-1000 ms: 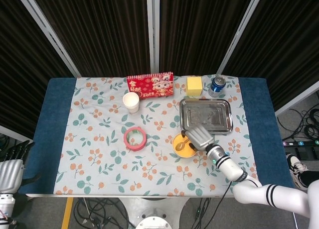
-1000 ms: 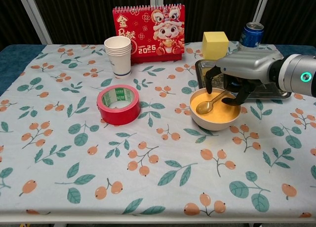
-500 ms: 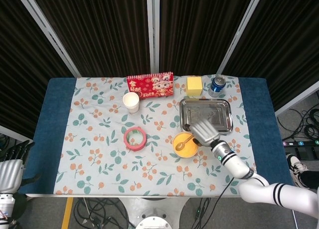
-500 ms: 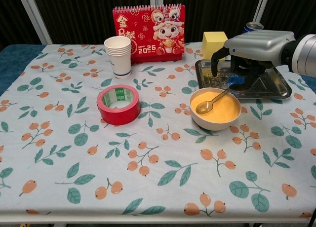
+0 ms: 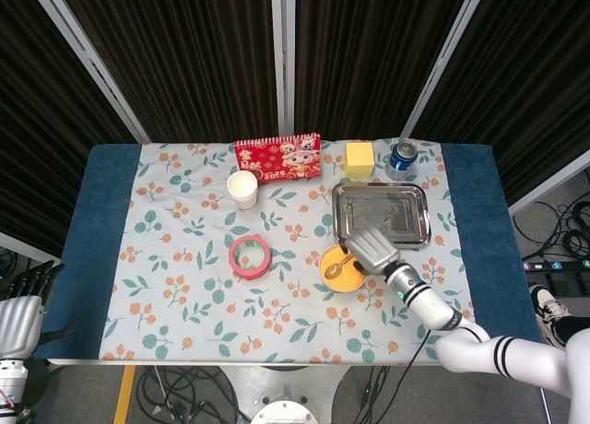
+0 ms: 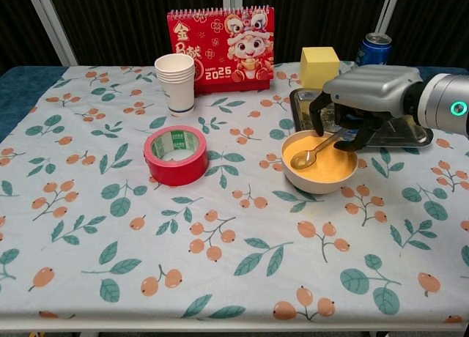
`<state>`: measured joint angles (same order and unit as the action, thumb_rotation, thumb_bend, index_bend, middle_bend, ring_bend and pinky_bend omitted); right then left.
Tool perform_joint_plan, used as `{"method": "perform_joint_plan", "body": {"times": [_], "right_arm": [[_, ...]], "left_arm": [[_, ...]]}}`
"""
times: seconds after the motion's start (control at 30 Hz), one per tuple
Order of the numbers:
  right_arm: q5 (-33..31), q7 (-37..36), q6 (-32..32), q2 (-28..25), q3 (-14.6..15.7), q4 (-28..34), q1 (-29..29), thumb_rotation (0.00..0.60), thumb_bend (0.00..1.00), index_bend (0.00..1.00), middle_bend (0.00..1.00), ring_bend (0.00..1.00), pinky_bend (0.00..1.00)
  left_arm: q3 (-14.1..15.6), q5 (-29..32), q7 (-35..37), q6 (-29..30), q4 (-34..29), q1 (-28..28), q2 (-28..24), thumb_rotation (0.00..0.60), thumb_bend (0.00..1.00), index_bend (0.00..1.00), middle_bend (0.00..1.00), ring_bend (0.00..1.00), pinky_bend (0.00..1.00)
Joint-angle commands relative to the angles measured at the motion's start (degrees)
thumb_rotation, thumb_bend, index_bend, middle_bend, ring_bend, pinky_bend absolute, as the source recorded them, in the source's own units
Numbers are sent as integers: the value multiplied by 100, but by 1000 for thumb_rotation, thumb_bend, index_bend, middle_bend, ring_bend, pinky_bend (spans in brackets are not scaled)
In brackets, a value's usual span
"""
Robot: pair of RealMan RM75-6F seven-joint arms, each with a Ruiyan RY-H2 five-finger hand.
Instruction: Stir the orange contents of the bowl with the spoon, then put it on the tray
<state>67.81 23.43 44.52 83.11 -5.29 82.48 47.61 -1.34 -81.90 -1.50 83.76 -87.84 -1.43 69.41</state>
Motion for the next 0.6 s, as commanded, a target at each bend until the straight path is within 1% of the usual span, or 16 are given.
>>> {"method": "perform_joint_plan", "body": {"times": [0.03, 0.4, 0.6], "right_arm": [[-15, 27, -22, 29, 9, -34, 27, 600, 294, 465, 909, 903, 1000], [-188, 226, -83, 134, 71, -160, 102, 600, 304, 479, 909, 903, 1000], [-249, 287, -79, 214, 69, -227, 143, 600, 315, 505, 909, 903, 1000]], "left_arm": [[-1, 6, 5, -4, 5, 1, 3, 600, 143, 185, 178, 119, 125], [-4, 23, 51, -45, 71, -10, 40, 600, 142, 185, 178, 119, 125], [-7, 36, 85, -49, 102, -6, 62, 600, 142, 185, 178, 119, 125]]}}
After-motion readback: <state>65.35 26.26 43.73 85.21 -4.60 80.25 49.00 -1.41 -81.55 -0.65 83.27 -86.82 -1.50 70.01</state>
